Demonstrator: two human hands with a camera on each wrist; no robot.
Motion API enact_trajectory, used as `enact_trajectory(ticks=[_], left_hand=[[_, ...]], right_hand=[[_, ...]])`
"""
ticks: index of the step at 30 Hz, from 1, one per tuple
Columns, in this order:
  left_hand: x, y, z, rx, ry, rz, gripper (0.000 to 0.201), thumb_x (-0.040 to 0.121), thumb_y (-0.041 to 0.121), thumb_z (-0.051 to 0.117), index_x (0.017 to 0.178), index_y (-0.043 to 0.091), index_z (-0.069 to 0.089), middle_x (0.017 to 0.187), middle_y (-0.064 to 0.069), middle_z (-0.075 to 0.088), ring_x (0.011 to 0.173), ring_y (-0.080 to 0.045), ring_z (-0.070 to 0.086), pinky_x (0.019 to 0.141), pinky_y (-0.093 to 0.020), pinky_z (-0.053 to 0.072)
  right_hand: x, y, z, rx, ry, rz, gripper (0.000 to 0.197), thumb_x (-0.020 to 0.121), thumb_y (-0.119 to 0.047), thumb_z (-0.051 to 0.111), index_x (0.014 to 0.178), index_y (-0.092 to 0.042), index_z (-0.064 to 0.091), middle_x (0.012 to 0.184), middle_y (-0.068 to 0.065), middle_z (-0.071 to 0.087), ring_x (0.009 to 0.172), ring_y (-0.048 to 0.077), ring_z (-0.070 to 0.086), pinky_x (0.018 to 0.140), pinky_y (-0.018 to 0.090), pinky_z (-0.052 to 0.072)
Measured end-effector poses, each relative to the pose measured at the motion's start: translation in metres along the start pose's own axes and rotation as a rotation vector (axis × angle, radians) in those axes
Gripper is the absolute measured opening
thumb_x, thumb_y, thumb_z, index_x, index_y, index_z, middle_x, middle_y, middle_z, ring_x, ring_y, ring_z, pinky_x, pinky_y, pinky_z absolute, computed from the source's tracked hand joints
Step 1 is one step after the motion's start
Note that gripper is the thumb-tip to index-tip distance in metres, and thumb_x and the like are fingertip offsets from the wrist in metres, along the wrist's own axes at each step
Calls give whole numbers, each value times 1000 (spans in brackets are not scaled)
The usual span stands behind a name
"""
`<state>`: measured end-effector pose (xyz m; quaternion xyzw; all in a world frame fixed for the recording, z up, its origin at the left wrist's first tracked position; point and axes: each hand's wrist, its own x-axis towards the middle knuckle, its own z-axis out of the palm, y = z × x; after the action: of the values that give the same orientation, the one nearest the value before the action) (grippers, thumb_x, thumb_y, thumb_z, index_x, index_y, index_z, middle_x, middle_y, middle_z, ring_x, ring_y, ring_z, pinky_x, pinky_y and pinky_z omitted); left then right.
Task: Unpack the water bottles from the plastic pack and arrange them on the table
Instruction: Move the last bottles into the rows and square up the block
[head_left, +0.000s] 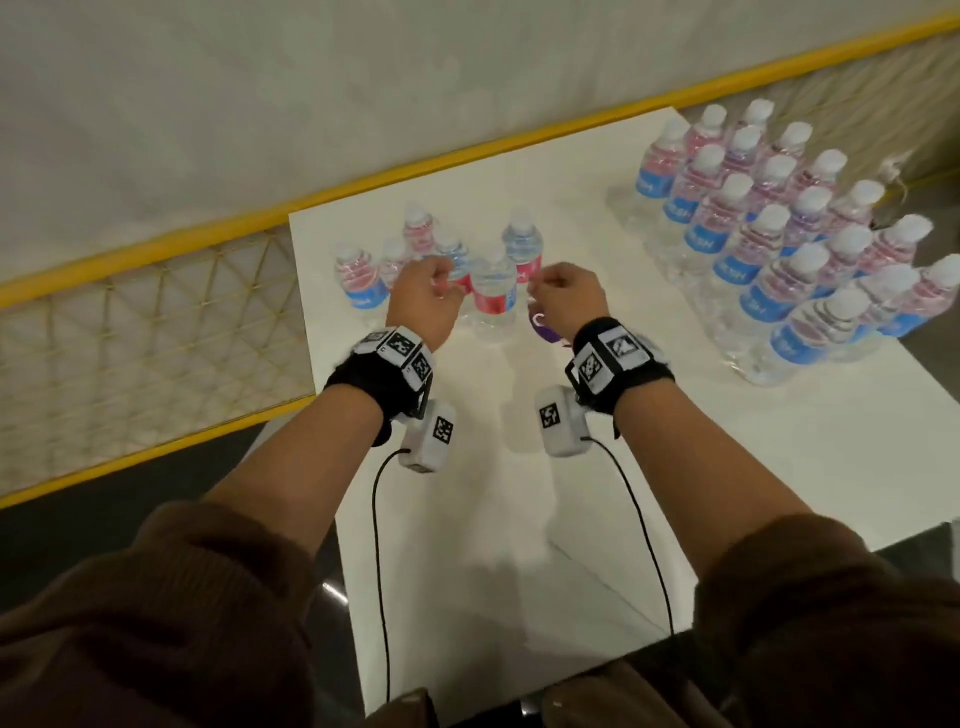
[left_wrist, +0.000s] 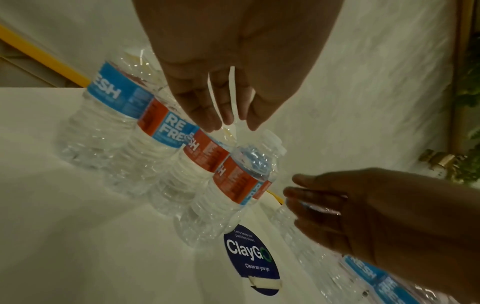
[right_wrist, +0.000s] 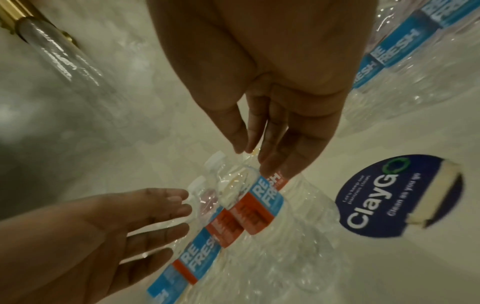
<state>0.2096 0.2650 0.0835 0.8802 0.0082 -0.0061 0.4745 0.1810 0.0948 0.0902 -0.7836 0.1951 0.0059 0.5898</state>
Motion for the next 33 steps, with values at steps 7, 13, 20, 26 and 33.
enact_trajectory(ticks=[7, 13, 20, 26, 33], left_hand=[[16, 17, 12, 129, -301, 158, 62, 86, 14, 61, 143, 16, 35, 145, -11, 39, 130, -27, 44, 108, -40, 38], [22, 19, 23, 324, -236, 227, 56, 85, 25, 64, 136, 20, 42, 131, -12, 48, 118, -33, 50, 97, -35, 39], [8, 29, 48, 160, -213, 158, 44, 93, 31, 54, 129, 10, 39, 118, -15, 58, 103, -31, 57, 80, -27, 40], [-9, 63, 85, 90, -323, 158, 39, 92, 30, 56, 124, 14, 43, 115, -13, 58, 100, -30, 56, 82, -29, 42], [-31, 98, 150, 44, -402, 179, 44, 84, 35, 66, 119, 15, 48, 107, -3, 56, 92, -21, 55, 75, -25, 40]], right_hand=[[43, -43, 6, -391, -2, -148, 60, 91, -3, 46, 146, -14, 27, 154, 6, 27, 140, 22, 30, 113, 28, 26], [41, -42, 5, -495, -76, -134, 40, 92, -20, 48, 131, -18, 41, 122, 13, 57, 103, 30, 56, 84, 31, 45], [17, -13, -39, -351, 1, -169, 31, 92, -17, 53, 121, -13, 45, 104, 6, 55, 87, 20, 50, 70, 23, 38], [-4, 7, -110, -447, 52, -164, 30, 93, -15, 53, 122, -12, 45, 114, 12, 59, 90, 20, 48, 76, 26, 35], [-26, 43, -170, -465, -22, -137, 39, 91, -2, 46, 126, -18, 47, 130, 7, 52, 115, 24, 50, 86, 23, 34]])
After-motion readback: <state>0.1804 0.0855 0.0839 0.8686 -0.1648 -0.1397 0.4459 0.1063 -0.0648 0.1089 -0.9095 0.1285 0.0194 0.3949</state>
